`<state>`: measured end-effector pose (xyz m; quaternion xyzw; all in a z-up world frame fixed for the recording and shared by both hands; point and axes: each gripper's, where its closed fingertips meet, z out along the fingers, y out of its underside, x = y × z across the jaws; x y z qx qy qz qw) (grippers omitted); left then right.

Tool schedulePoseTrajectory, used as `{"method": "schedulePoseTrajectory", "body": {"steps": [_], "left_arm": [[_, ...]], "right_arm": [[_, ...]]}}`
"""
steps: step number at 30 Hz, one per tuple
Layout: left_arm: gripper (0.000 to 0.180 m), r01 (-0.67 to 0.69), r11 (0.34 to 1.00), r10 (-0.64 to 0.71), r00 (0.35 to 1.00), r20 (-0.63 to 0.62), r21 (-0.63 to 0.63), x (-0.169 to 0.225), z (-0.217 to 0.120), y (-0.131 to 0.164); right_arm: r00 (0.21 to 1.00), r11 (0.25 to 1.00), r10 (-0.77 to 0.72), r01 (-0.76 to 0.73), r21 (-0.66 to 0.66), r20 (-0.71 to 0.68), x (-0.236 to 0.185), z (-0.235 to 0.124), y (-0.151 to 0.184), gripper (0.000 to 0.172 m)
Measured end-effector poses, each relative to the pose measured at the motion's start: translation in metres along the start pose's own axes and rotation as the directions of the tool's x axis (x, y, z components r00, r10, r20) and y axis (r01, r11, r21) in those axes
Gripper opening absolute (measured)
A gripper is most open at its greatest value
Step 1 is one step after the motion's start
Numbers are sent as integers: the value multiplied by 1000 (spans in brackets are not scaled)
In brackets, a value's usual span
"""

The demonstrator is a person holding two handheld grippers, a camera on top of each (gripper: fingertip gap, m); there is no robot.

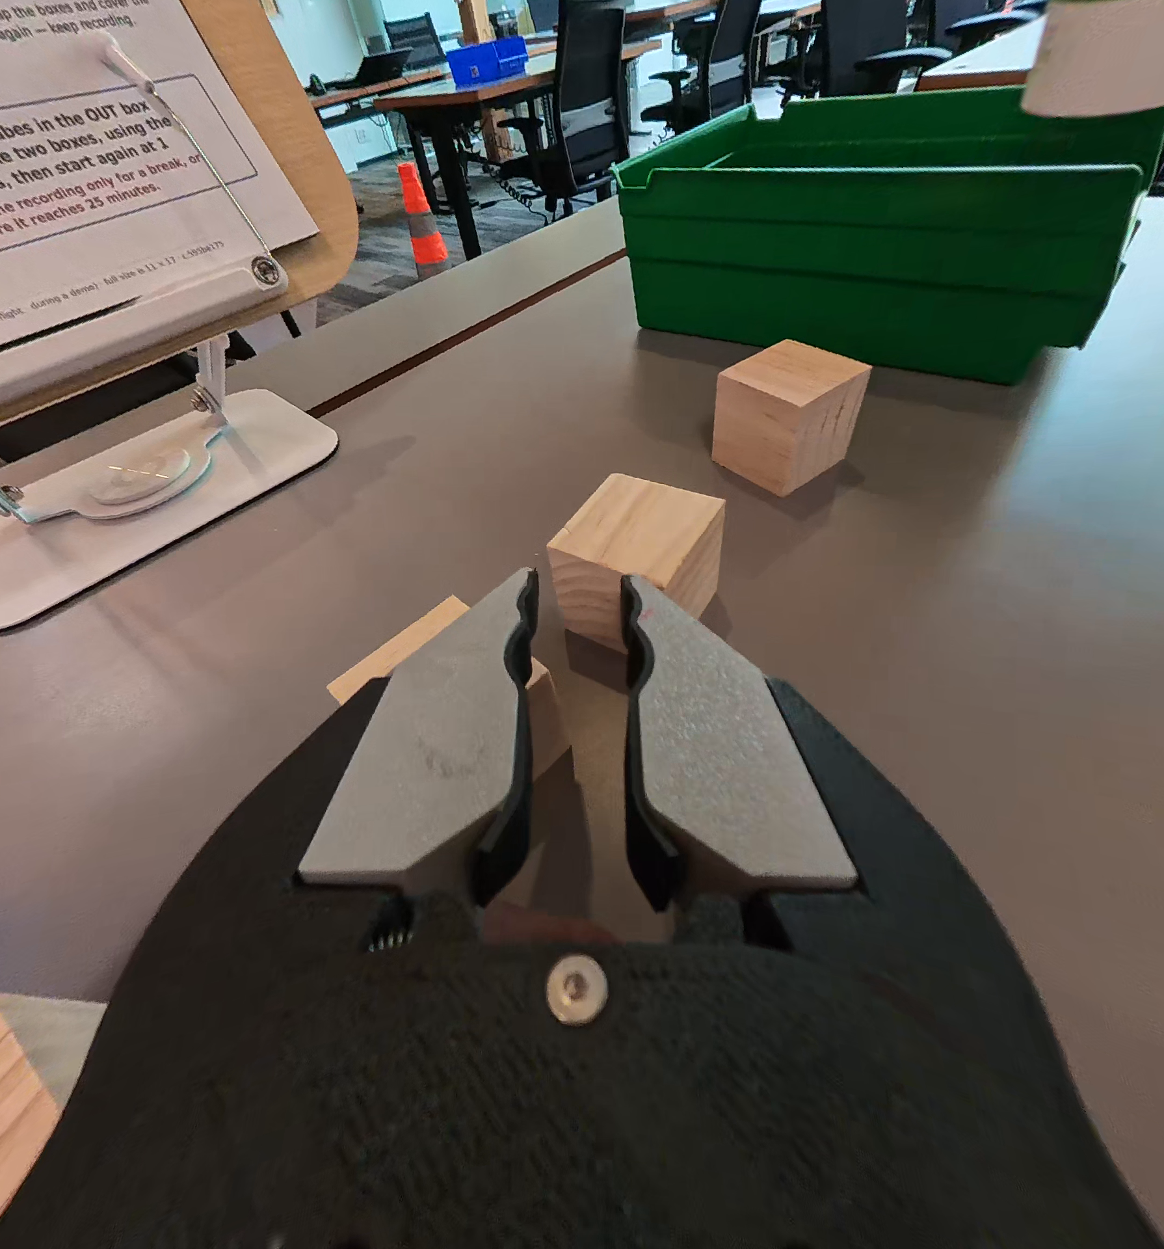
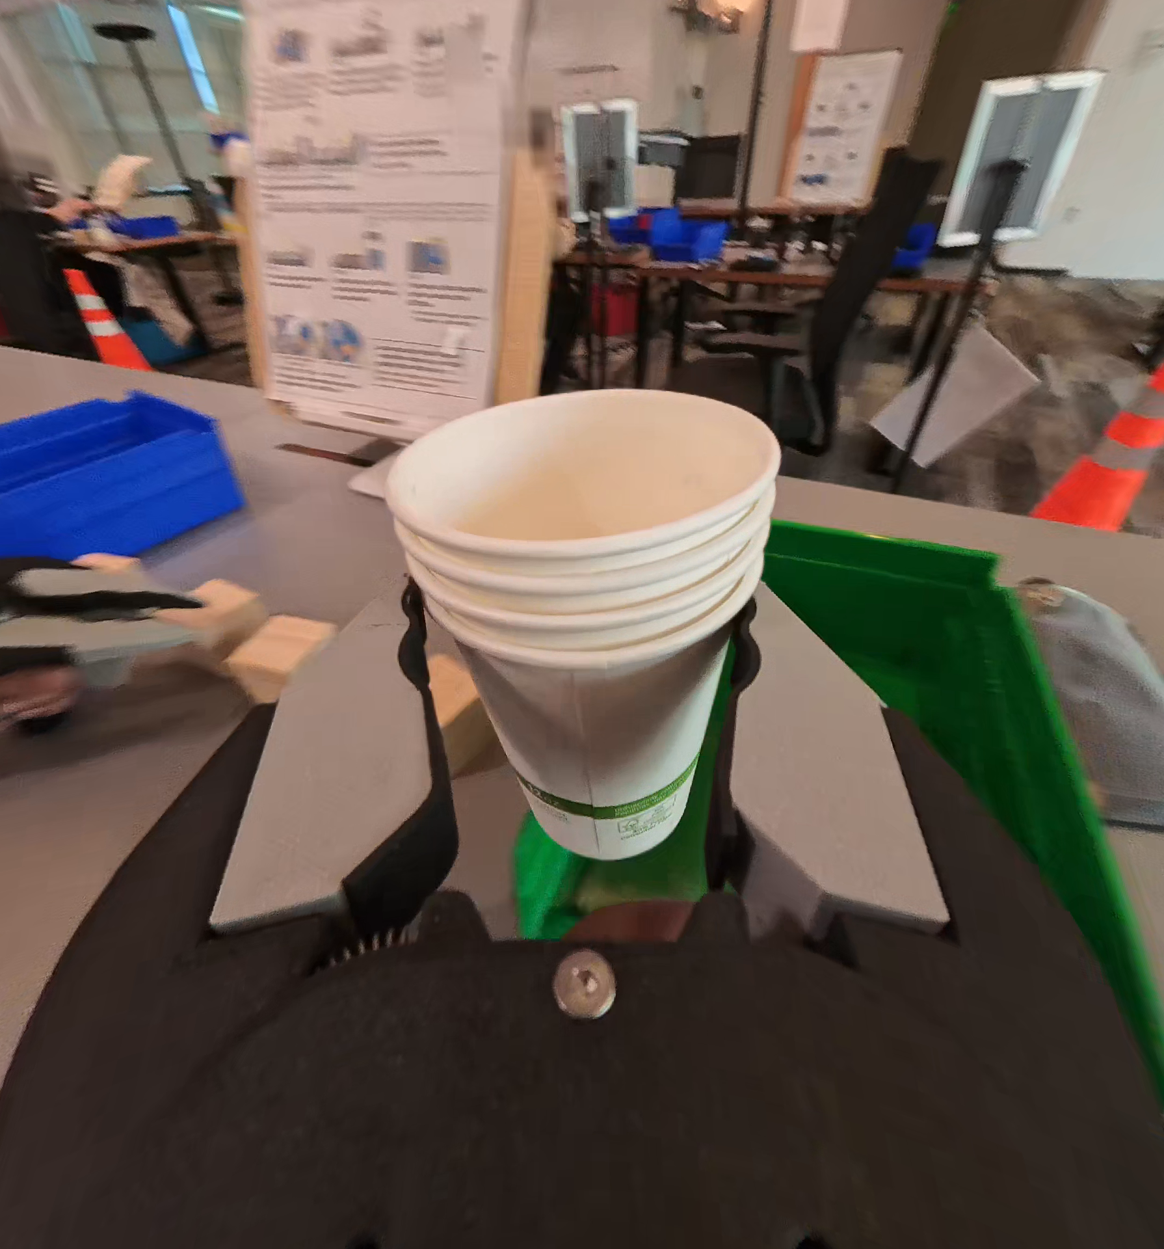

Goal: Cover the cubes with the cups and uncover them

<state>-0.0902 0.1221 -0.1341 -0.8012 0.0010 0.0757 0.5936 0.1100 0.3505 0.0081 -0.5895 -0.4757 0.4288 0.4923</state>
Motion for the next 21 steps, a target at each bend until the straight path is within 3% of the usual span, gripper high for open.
{"method": "schedulePoseTrajectory", "body": {"steps": [4, 7, 16, 21], "left_arm": [[21, 12, 999, -13, 1000, 4, 33, -1, -3, -6], [21, 12, 999, -12, 1000, 16, 33, -5, -3, -5], [21, 12, 1000, -12, 1000, 6, 24, -4, -3, -5], [21, 36, 999, -36, 999, 13, 38, -9, -5, -7]], "right_arm": [[986, 995, -21, 5, -102, -164, 82, 46, 16, 90], [972, 992, -35, 5, -129, -233, 116, 79, 28, 90], [969, 999, -37, 31, -29, -245, 145, 146, 43, 91], [973, 979, -15, -32, -201, -229, 151, 165, 95, 87]]}}
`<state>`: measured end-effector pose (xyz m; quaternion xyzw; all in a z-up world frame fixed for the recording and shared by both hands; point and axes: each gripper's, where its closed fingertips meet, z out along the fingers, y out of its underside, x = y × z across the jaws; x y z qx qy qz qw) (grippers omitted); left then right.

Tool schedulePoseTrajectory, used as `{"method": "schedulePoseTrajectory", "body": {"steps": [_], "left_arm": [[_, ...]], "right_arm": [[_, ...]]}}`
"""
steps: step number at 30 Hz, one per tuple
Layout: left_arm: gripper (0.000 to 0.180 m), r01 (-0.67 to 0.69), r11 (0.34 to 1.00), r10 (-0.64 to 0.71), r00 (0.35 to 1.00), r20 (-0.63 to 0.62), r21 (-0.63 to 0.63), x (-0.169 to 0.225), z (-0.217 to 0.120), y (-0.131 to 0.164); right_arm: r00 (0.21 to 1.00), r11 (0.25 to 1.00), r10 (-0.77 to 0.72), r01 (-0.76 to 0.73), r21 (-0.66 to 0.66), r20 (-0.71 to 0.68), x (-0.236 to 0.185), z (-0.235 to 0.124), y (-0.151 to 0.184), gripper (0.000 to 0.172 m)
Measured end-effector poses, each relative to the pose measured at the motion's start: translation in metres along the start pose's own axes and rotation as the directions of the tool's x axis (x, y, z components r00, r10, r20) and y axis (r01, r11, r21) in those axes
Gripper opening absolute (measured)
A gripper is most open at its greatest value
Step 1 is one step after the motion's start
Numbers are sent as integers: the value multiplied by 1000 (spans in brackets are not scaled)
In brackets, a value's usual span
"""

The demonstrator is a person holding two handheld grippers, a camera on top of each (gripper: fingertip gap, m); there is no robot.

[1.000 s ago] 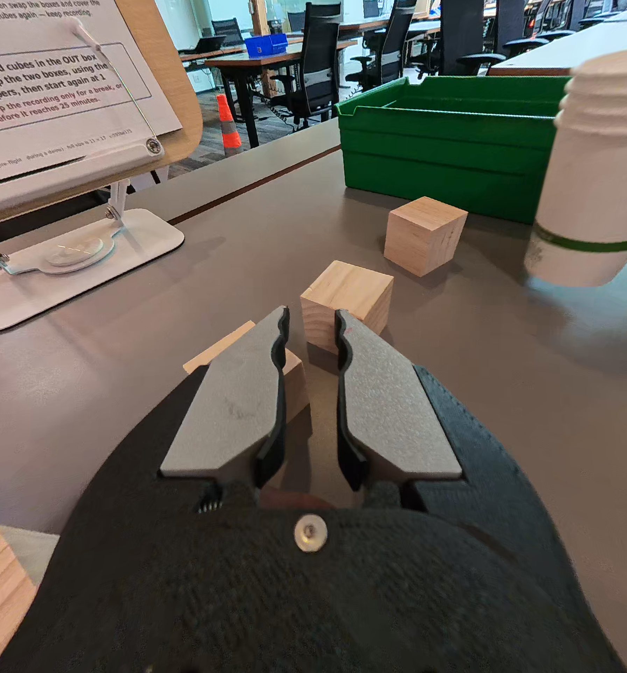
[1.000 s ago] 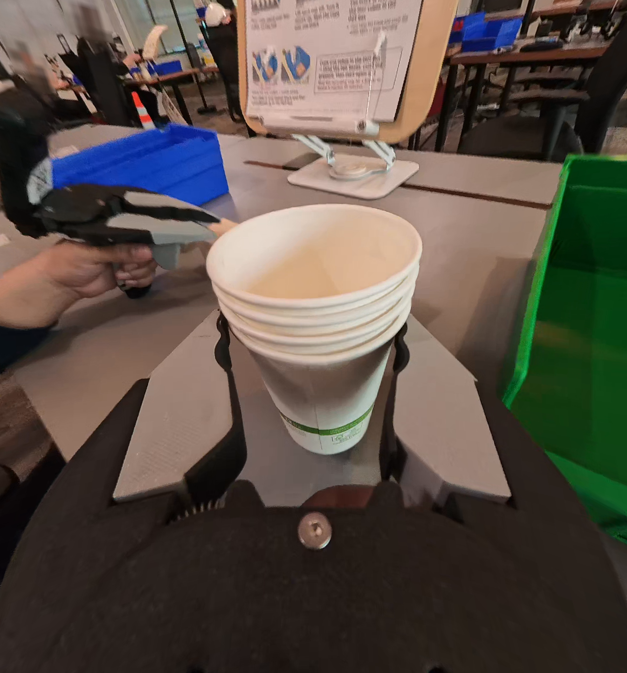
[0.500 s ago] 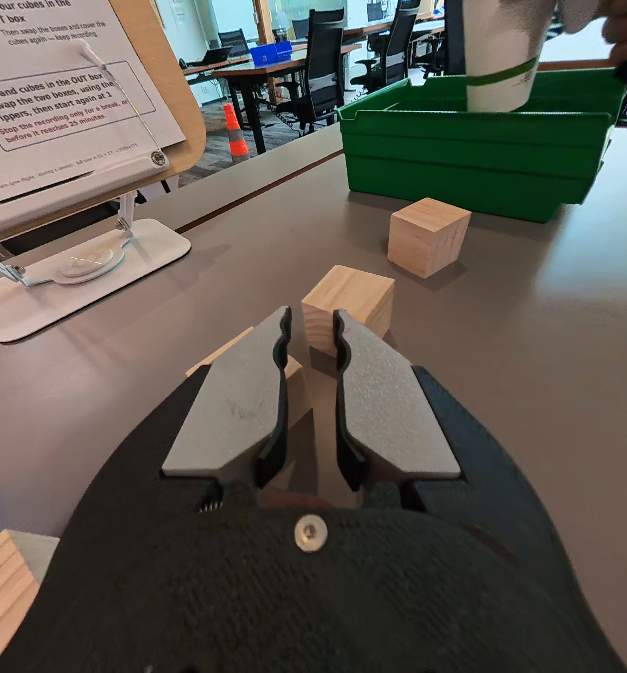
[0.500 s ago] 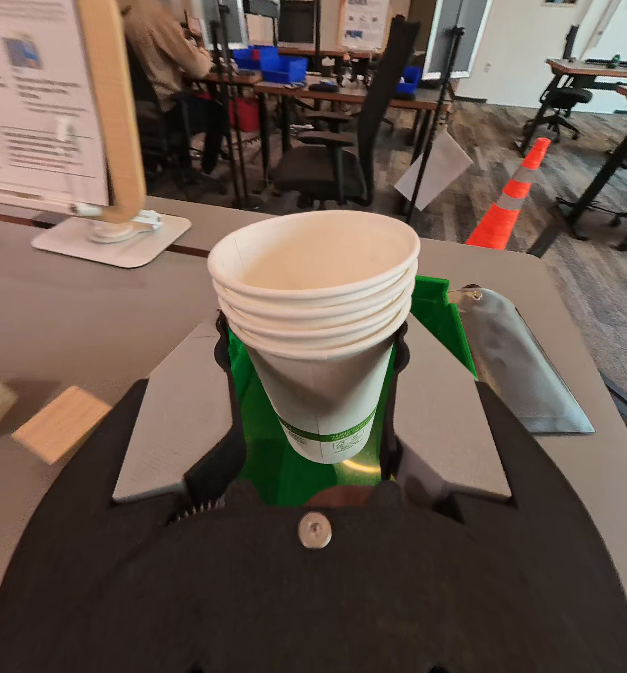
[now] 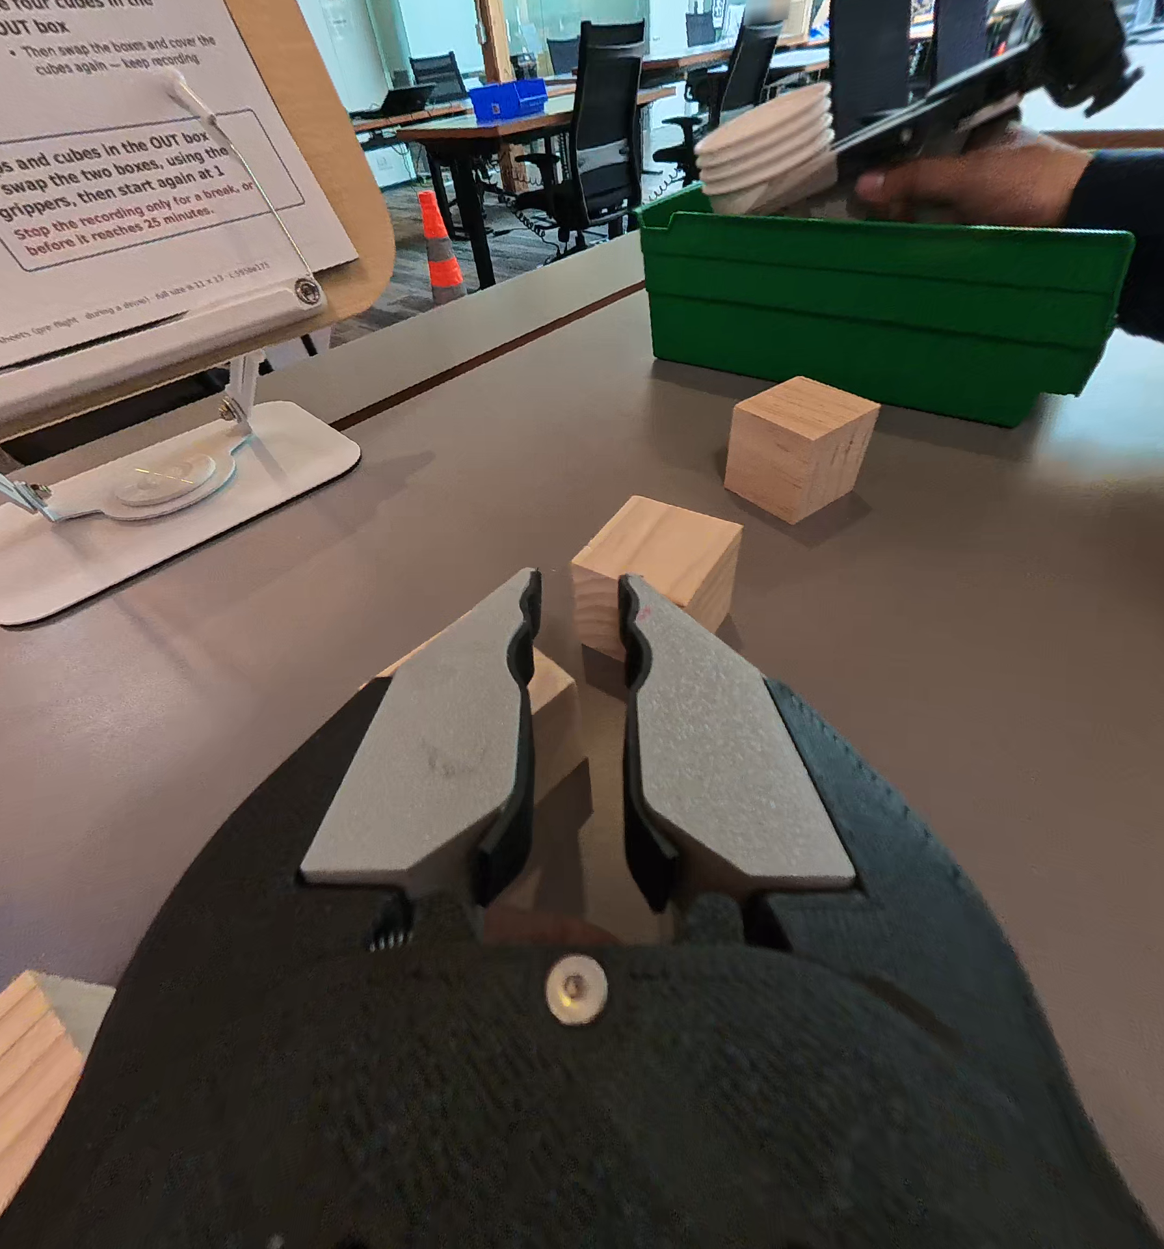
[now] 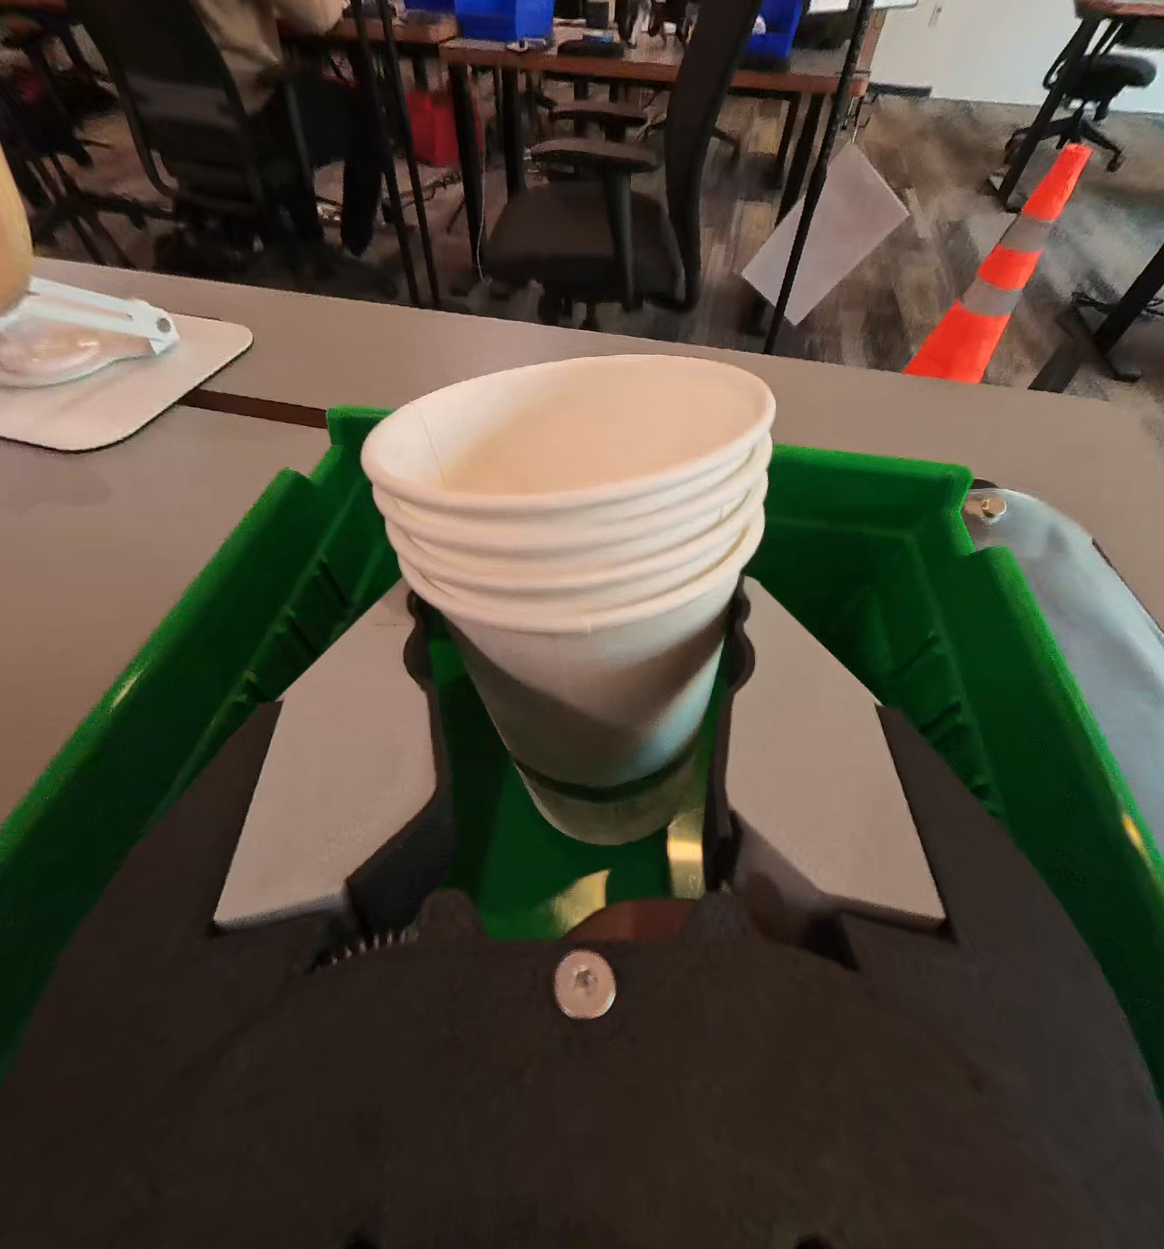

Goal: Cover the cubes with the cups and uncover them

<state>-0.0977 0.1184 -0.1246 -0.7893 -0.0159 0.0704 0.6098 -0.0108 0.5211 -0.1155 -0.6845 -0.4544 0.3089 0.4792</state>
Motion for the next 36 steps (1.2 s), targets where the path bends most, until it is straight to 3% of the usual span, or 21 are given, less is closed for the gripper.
{"method": "schedulePoseTrajectory", "body": {"steps": [13, 17, 20, 23, 24, 27, 29, 32, 36], "left_arm": [[21, 35, 999, -35, 999, 27, -8, -10, 0, 5], [20, 68, 998, -68, 997, 31, -3, -13, 0, 5], [20, 83, 997, -83, 996, 28, -3, -14, -1, 6], [20, 76, 997, -76, 996, 43, 7, -15, -2, 3], [20, 76, 997, -77, 996, 45, 10, -15, -3, 2], [20, 90, 996, -90, 995, 51, 11, -17, -3, 2], [20, 93, 996, -93, 994, 59, 9, -19, -4, 3], [20, 102, 995, -102, 992, 68, 11, -22, -5, 3], [20, 119, 993, -120, 990, 70, 15, -25, -6, 2]], "right_arm": [[997, 973, 13, -29, -228, -75, 12, -32, 29, 84], [998, 980, 28, -39, -194, -60, 7, -60, 12, 86], [997, 997, -10, 4, -72, -74, 2, -89, -21, 80], [997, 997, -62, 60, 46, 47, -34, -118, -55, 66], [992, 997, -69, 64, 52, 108, -51, -125, -62, 68], [907, 992, -119, 124, 14, 404, -128, -139, -64, 68], [791, 960, -208, 278, -35, 576, -180, -145, -43, 66], [678, 827, -381, 554, -96, 628, -217, -130, 0, 66], [627, 651, -424, 713, -261, 654, -233, -98, 45, 63]]}}
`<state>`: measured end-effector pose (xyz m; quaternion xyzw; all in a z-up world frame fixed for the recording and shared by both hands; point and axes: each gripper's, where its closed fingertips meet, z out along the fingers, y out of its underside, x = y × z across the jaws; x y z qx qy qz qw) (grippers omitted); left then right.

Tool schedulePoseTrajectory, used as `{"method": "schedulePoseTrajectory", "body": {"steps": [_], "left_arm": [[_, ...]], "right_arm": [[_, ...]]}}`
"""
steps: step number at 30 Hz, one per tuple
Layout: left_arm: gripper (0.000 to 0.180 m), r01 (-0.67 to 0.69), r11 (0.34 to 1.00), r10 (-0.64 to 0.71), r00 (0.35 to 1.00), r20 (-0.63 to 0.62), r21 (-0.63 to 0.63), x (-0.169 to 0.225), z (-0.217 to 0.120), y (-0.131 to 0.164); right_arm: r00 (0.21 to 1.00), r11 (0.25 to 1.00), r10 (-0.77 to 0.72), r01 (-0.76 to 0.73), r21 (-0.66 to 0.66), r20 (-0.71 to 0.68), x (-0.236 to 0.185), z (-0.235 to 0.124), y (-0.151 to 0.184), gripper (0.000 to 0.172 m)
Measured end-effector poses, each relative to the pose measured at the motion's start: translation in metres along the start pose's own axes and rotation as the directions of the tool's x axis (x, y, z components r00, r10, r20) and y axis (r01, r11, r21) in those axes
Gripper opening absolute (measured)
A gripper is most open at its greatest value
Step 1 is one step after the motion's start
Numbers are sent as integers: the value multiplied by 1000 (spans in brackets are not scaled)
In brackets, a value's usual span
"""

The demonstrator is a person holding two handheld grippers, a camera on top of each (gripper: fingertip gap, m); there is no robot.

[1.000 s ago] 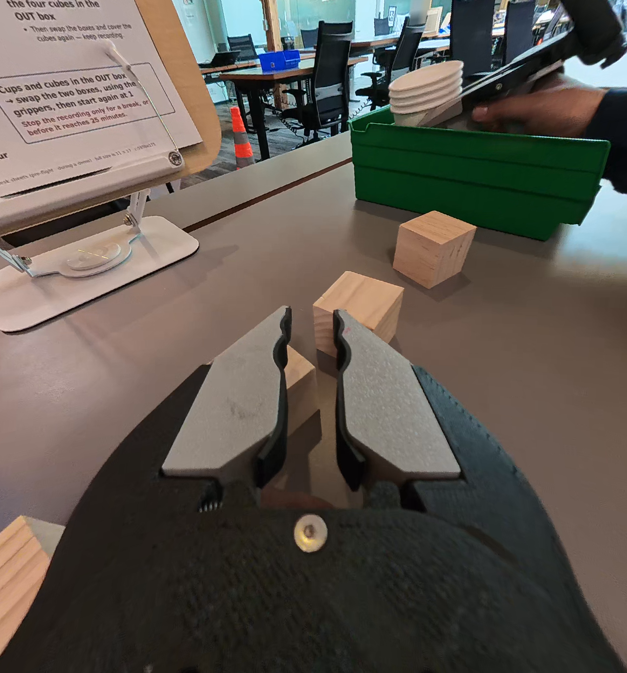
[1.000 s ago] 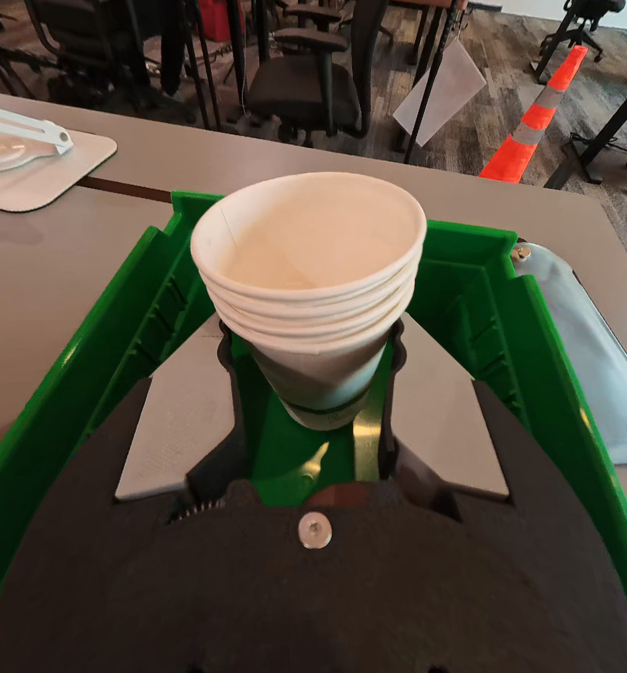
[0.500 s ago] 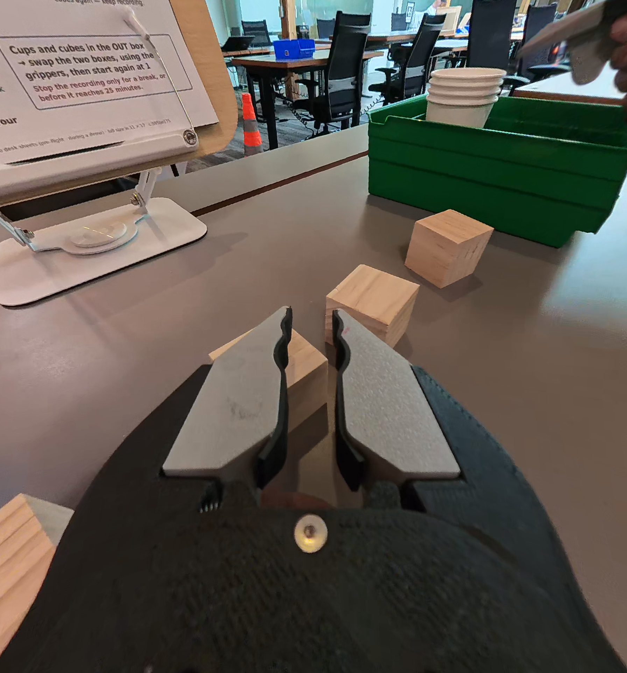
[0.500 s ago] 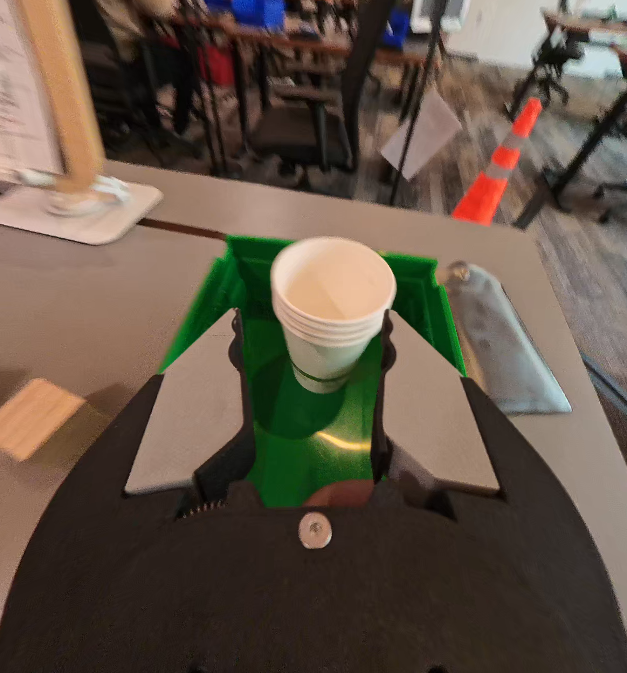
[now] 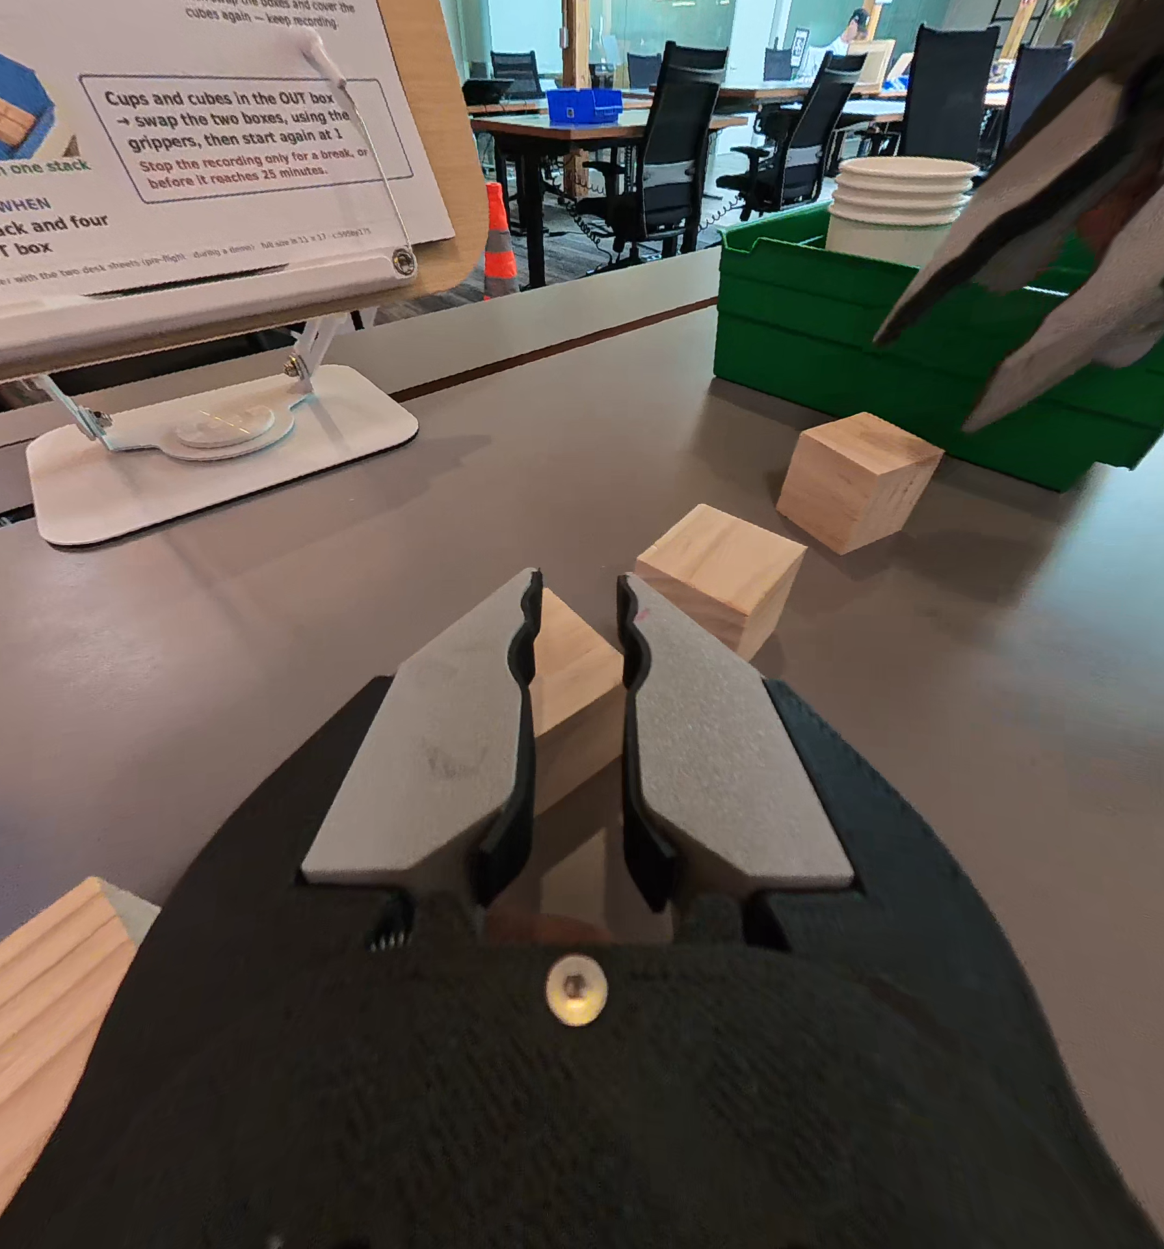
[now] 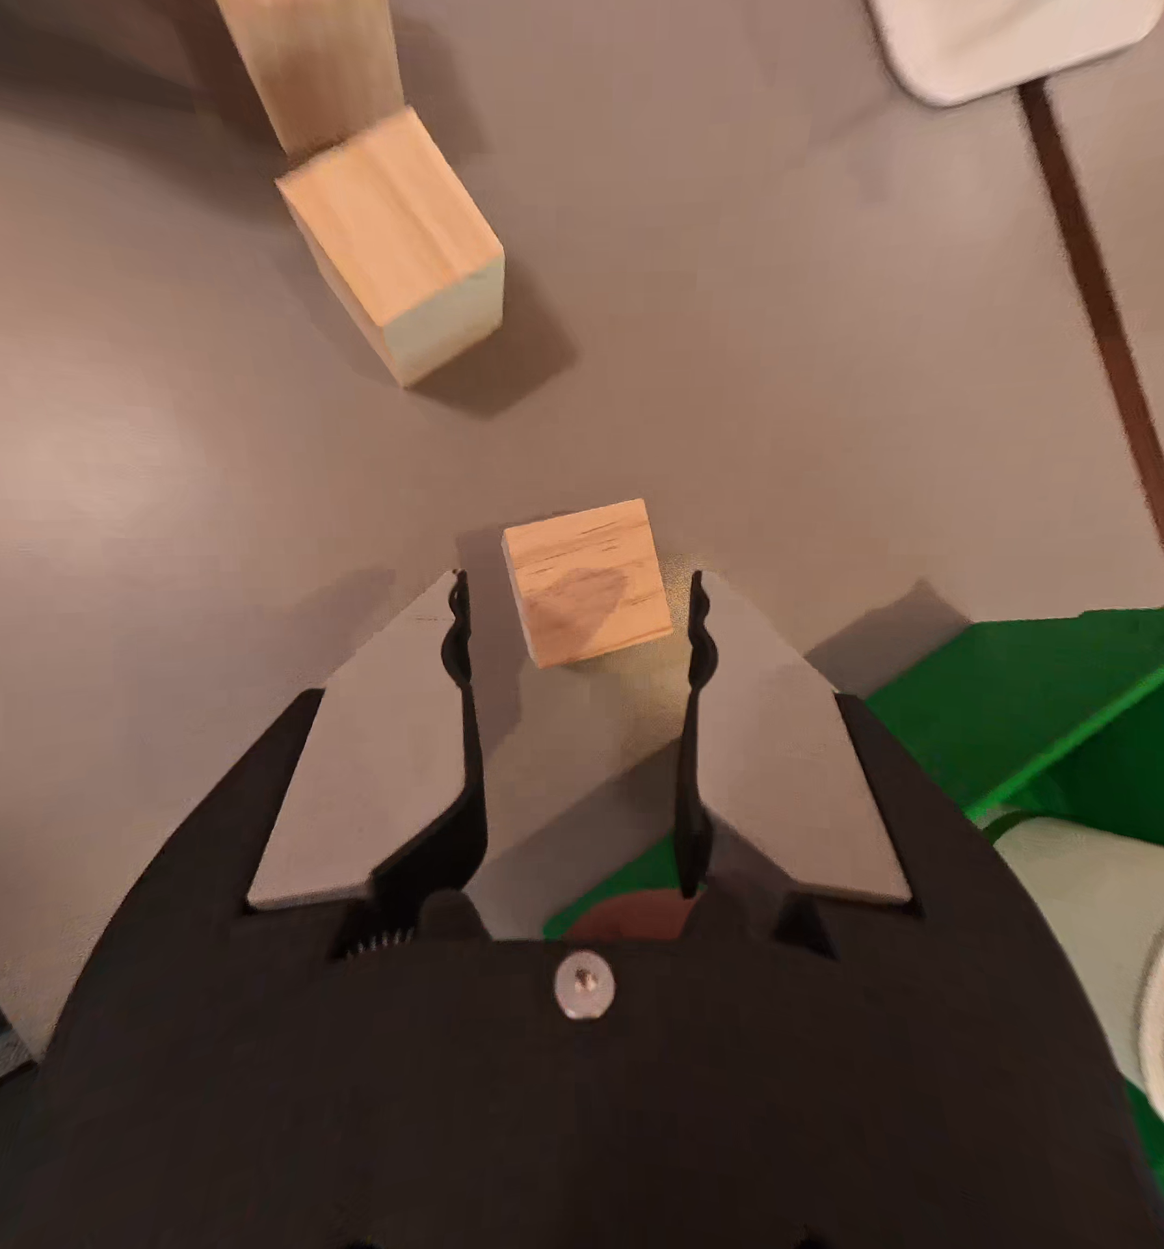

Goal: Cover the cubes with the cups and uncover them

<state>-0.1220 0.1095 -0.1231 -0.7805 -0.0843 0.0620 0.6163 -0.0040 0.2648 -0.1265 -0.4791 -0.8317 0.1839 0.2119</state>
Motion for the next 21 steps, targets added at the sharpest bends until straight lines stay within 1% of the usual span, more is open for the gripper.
{"method": "schedulePoseTrajectory", "body": {"steps": [3, 6, 7, 9, 11, 13, 15, 17, 19, 21], "left_arm": [[20, 7, 1000, -7, 1000, -3, 5, 0, -1, -2], [20, 19, 1000, -19, 1000, -6, 8, -1, -2, -3], [20, 22, 1000, -22, 1000, -7, 10, -2, -2, -4], [20, 23, 1000, -23, 1000, -8, 13, -2, -3, -5], [20, 20, 1000, -20, 1000, -11, 17, -1, -4, -6], [20, 16, 1000, -16, 1000, -12, 12, 0, -3, -6], [21, 9, 1000, -8, 1000, -11, 8, 1, -3, -5], [21, 3, 1000, -3, 1000, -15, 0, 3, -2, -3], [21, -10, 1000, 10, 1000, -16, -7, 5, -1, -2], [21, -29, 1000, 29, 1000, -10, -9, 6, 0, -2]], "right_arm": [[1000, 990, -24, 23, -141, -1, 6, 25, 8, 63], [998, 955, -18, 37, -294, 66, 2, 45, 31, 62], [998, 949, -28, 47, -312, 65, 3, 49, 34, 59], [998, 953, -15, 30, -302, 53, 4, 51, 30, 58], [999, 968, 19, -8, -251, 39, 3, 43, 20, 58], [999, 988, 50, -46, -150, 19, 7, 24, 5, 58], [996, 996, 87, -87, -17, -14, 17, -6, -10, 58], [983, 982, 153, -141, 124, -97, 41, -44, -19, 58], [950, 951, 238, -184, 250, -205, 72, -87, -16, 58], [896, 924, 321, -226, 307, -306, 102, -123, 6, 58]]}}
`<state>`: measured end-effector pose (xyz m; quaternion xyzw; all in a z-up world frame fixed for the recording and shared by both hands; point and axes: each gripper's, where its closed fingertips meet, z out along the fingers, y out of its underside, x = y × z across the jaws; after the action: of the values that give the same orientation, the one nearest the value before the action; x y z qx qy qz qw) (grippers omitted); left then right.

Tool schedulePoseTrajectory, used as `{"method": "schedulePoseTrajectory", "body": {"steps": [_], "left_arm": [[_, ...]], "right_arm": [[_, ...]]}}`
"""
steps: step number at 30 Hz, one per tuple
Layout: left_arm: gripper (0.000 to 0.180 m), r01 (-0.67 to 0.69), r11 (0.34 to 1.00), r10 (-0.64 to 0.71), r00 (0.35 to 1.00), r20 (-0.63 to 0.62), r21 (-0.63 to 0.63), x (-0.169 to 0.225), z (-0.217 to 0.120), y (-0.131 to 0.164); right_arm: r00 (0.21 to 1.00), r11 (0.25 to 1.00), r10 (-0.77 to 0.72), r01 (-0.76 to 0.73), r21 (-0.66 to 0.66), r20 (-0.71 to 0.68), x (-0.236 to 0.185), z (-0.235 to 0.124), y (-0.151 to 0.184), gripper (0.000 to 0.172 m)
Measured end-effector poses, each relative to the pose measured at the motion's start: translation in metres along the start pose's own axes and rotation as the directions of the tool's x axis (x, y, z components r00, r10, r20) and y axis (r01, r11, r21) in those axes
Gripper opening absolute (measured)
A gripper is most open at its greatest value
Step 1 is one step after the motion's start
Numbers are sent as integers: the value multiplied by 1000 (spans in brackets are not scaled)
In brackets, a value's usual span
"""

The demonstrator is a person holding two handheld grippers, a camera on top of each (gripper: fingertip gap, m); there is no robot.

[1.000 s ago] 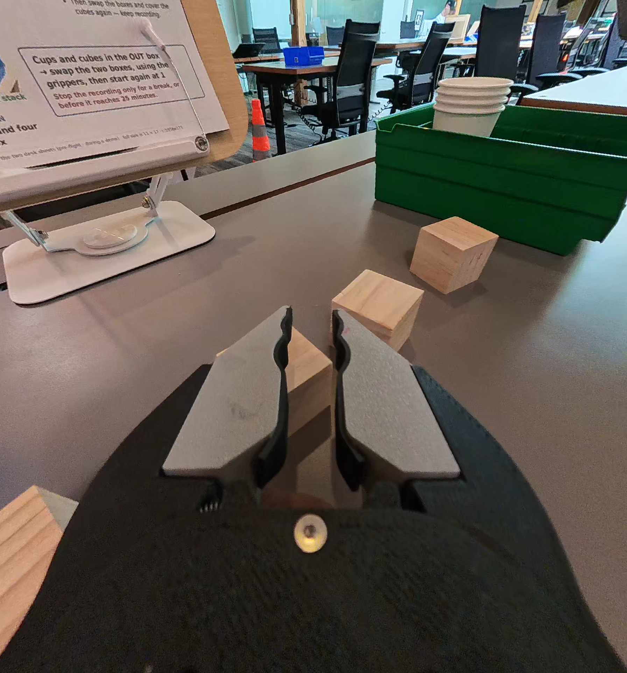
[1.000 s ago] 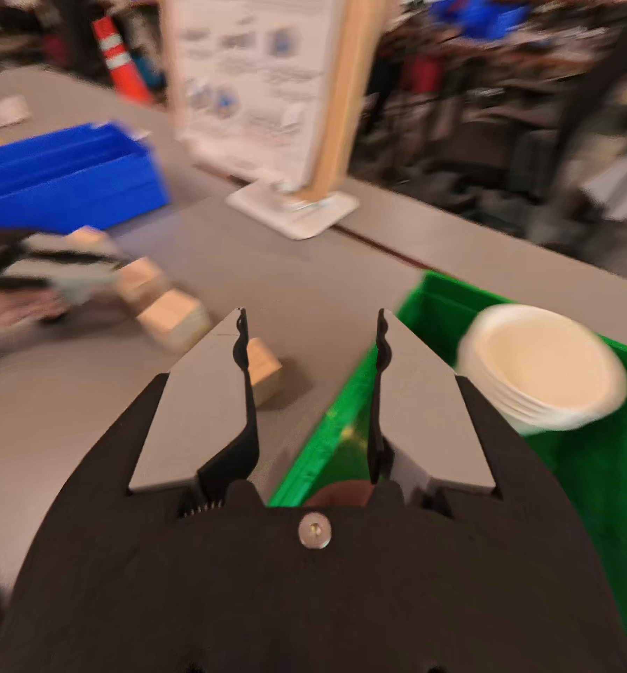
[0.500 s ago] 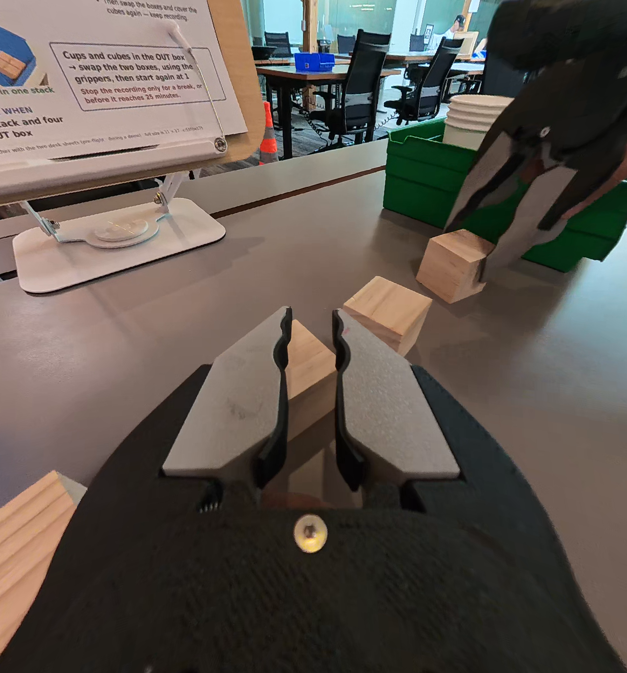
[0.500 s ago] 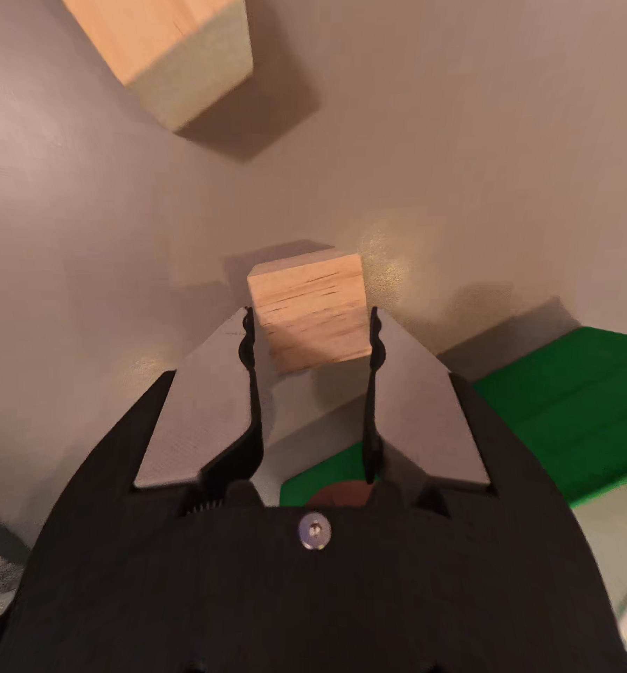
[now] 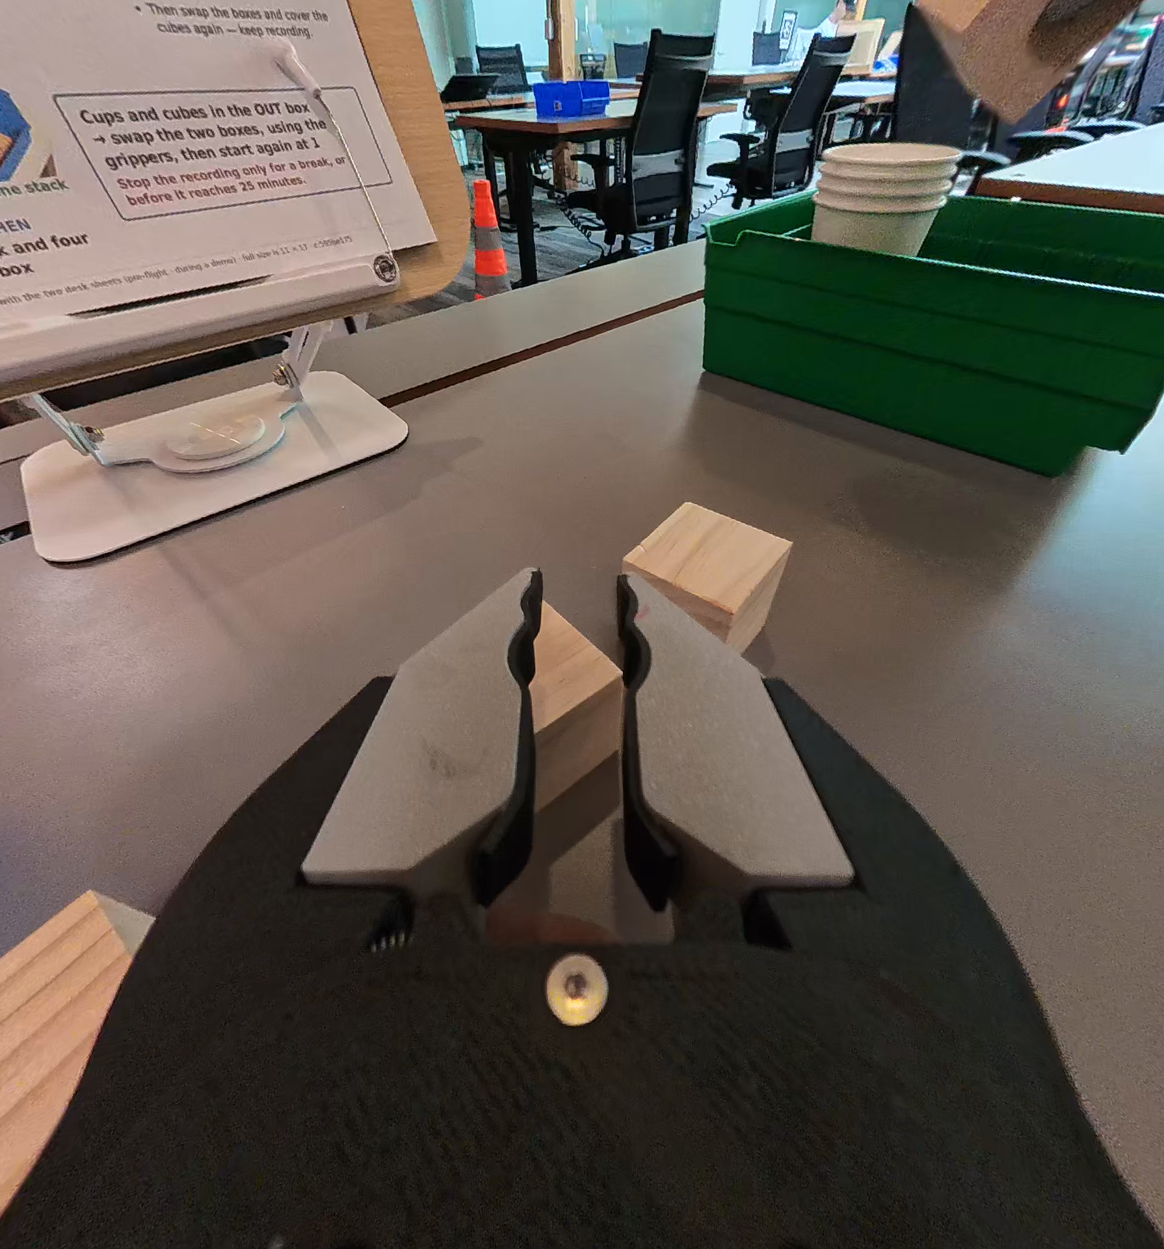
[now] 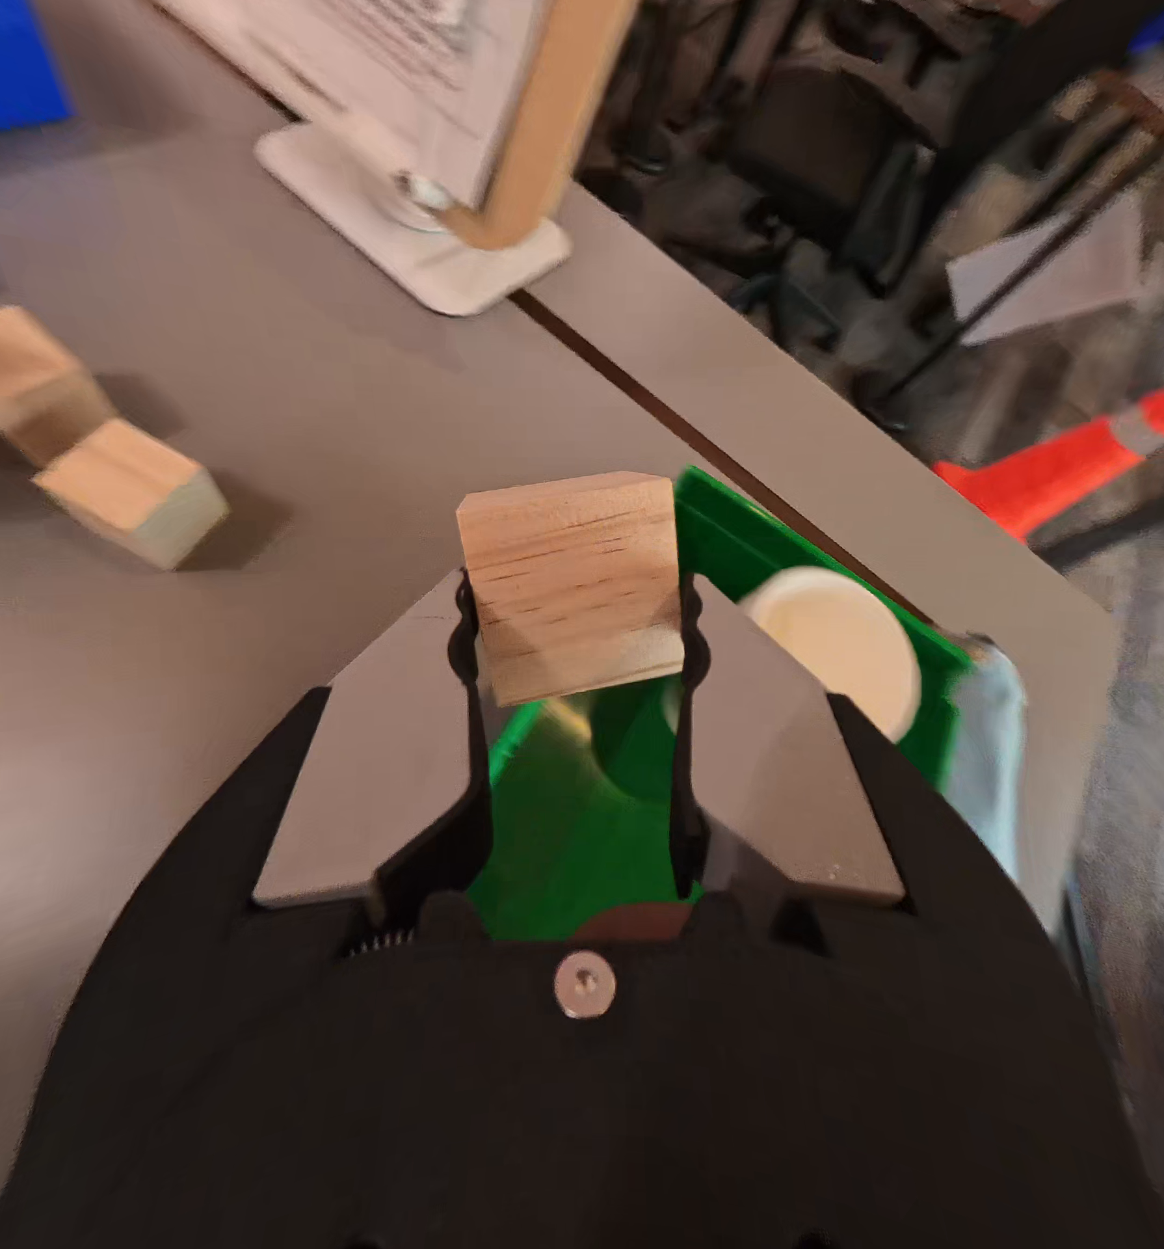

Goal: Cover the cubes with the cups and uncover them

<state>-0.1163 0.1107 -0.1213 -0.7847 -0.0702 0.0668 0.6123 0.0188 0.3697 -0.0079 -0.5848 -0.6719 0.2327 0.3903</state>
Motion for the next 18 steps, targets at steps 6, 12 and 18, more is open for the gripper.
{"method": "schedulePoseTrajectory", "body": {"steps": [6, 12, 18], "left_arm": [[20, 0, 1000, 0, 1000, -1, 6, 1, 0, -2], [20, 14, 1000, -14, 1000, 14, 3, -3, 0, 0], [20, 36, 999, -36, 999, 7, 6, -4, -1, 0]], "right_arm": [[978, 939, 102, -154, -306, -180, 77, -7, 106, 57], [943, 877, 153, -268, -400, -295, 99, 40, 184, 30], [921, 890, 112, -260, -373, -374, 115, 27, 184, 52]]}}
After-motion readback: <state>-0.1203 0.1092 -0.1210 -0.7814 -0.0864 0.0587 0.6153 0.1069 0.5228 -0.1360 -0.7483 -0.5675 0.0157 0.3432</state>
